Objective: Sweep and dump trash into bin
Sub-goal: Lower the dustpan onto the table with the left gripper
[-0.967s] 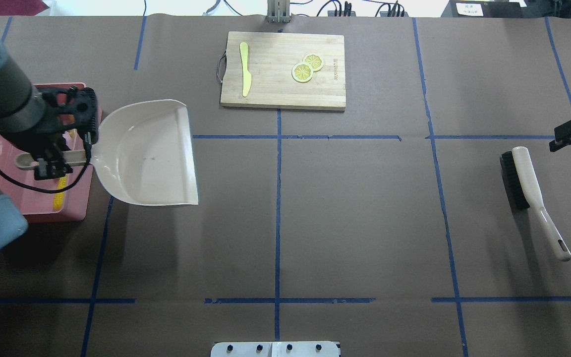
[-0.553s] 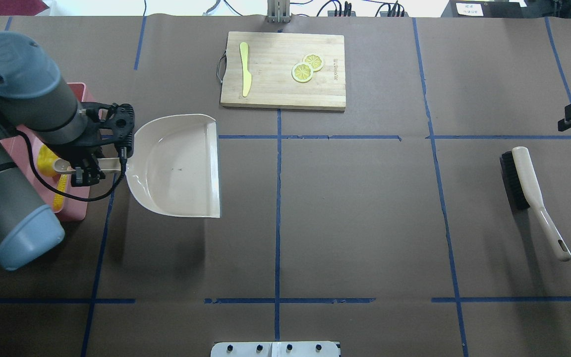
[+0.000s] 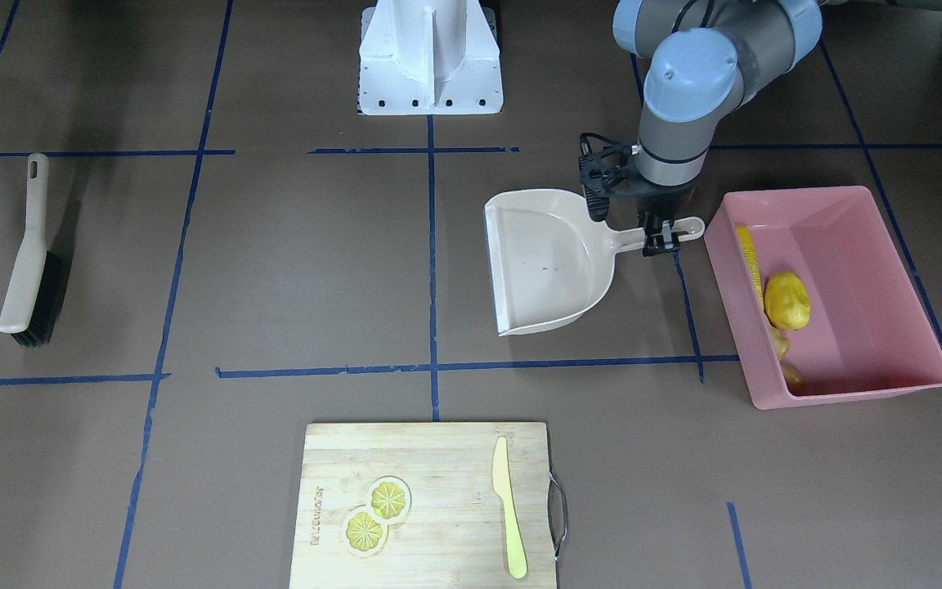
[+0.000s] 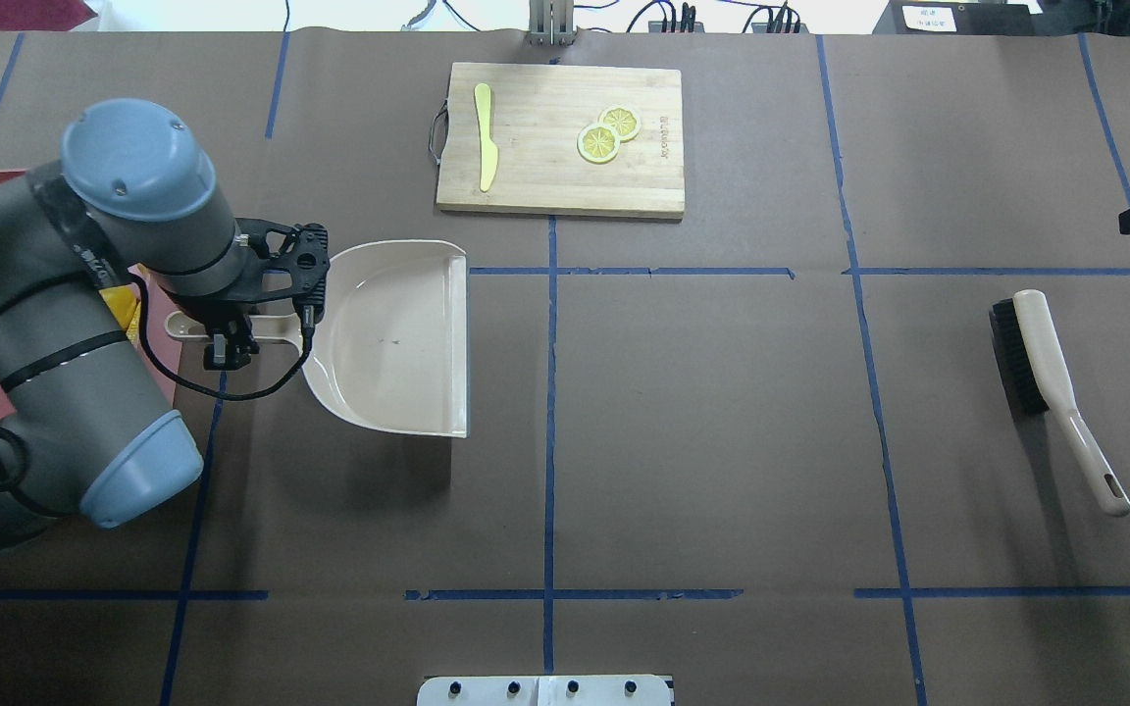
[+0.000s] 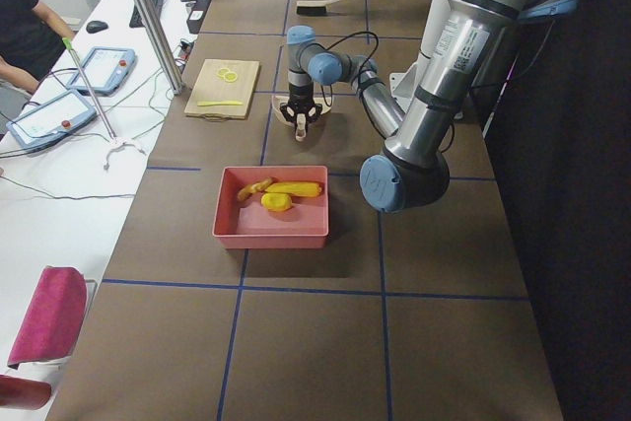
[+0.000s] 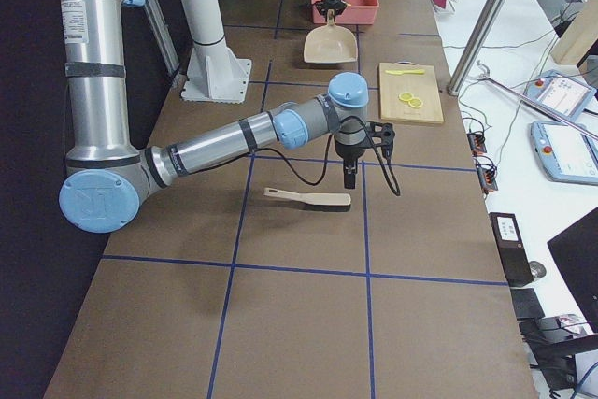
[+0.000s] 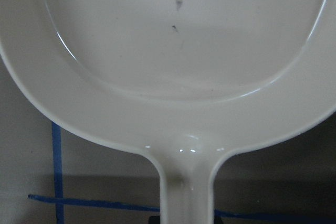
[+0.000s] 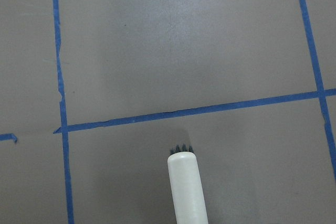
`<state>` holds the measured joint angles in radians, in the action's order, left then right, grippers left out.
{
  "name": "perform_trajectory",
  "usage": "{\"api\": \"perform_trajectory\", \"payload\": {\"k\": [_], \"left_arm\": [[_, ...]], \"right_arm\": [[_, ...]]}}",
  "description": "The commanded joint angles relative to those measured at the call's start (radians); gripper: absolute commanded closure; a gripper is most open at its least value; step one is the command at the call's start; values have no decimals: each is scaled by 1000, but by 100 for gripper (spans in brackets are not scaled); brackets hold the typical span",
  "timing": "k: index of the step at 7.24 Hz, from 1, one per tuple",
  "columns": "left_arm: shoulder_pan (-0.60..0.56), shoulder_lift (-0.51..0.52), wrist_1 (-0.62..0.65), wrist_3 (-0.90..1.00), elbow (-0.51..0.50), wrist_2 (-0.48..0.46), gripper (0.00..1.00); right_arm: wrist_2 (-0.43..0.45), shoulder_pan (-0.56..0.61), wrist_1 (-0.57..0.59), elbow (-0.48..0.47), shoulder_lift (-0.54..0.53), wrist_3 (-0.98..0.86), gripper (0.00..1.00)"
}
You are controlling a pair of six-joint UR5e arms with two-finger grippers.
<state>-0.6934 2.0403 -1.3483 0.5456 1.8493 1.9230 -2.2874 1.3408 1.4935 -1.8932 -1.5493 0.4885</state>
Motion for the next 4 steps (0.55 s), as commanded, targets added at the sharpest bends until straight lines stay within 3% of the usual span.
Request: {"api": "perform_trajectory", "payload": {"k": [1, 4], "left_arm": [[47, 24, -23, -18, -27, -2, 98], [83, 34, -23, -44, -57, -2, 98]], "right_arm": [[-17, 46, 2, 54, -2, -128, 0], [-26, 51, 2, 54, -6, -130, 0]]}}
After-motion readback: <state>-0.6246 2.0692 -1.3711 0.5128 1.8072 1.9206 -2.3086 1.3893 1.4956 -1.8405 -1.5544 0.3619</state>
